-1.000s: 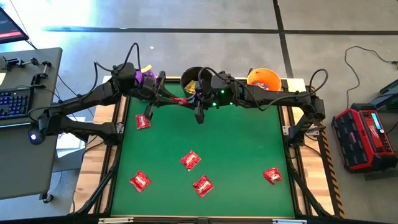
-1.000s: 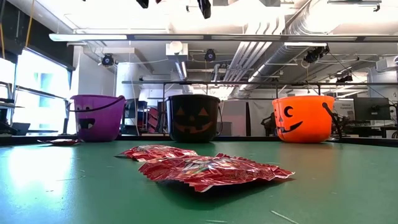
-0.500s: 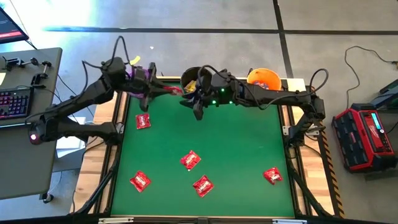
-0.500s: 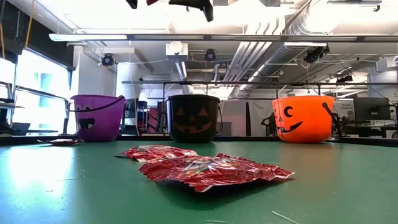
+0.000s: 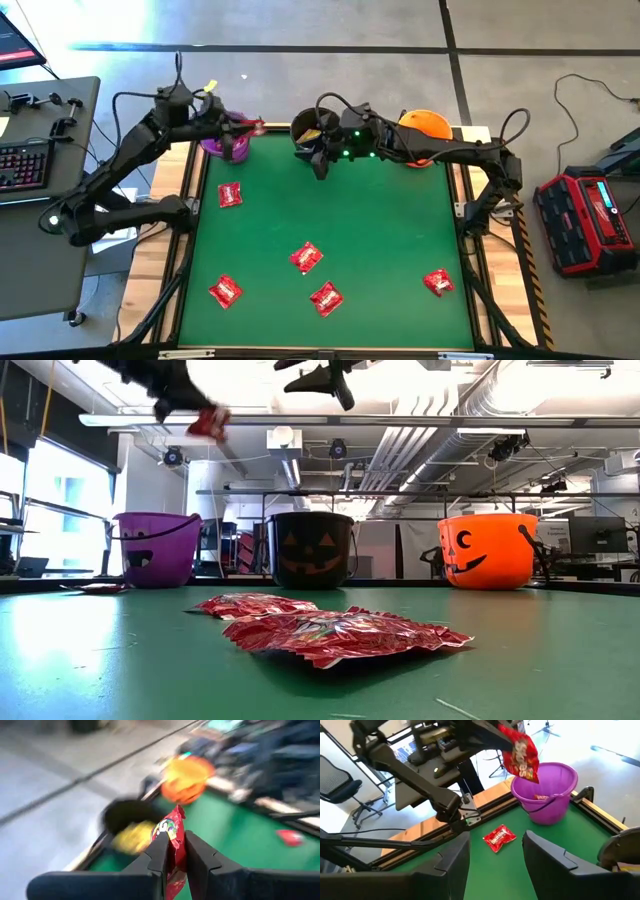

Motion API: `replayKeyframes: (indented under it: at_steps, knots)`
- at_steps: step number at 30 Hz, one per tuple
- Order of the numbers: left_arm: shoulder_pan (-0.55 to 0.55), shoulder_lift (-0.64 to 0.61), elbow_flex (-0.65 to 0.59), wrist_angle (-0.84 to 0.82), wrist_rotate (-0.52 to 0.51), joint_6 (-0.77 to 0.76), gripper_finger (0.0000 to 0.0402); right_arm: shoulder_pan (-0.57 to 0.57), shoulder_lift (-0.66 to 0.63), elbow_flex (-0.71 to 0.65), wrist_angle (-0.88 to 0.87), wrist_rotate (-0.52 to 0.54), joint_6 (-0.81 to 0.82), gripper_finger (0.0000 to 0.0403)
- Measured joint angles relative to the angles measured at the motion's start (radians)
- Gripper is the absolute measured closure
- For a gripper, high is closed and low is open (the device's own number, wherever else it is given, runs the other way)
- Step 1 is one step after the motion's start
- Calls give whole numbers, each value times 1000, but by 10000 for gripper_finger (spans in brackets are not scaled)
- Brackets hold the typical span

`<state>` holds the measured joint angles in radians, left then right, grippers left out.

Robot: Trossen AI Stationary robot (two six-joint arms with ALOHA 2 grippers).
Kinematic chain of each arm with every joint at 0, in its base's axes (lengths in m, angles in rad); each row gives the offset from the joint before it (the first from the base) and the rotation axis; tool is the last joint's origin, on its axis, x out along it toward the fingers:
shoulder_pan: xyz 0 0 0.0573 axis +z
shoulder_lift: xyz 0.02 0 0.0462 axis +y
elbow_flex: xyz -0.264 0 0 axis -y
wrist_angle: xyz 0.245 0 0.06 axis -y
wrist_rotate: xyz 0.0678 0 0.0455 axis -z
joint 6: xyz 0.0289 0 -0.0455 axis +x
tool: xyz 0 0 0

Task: Sort candy by brand, put in halloween buckets
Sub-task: Put the red candy pack into the violet bucket

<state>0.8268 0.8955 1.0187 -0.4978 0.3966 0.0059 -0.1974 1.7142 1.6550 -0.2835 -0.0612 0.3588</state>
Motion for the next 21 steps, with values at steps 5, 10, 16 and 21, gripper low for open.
replayKeyframes:
  at_steps: [5, 10, 16, 21]
  knots:
    - [77, 12, 0, -190, -263, -19, 369, -7, 0, 0, -21, 2, 0, 234]
    - [163, 79, 0, -328, -409, 21, 369, -18, 0, 0, -26, 8, 2, 234]
    - [211, 207, 0, -358, -399, 86, 369, -26, 0, 0, -26, 9, 3, 234]
    - [238, 302, 0, -355, -404, 125, 368, -26, 0, 0, -27, 9, 3, 234]
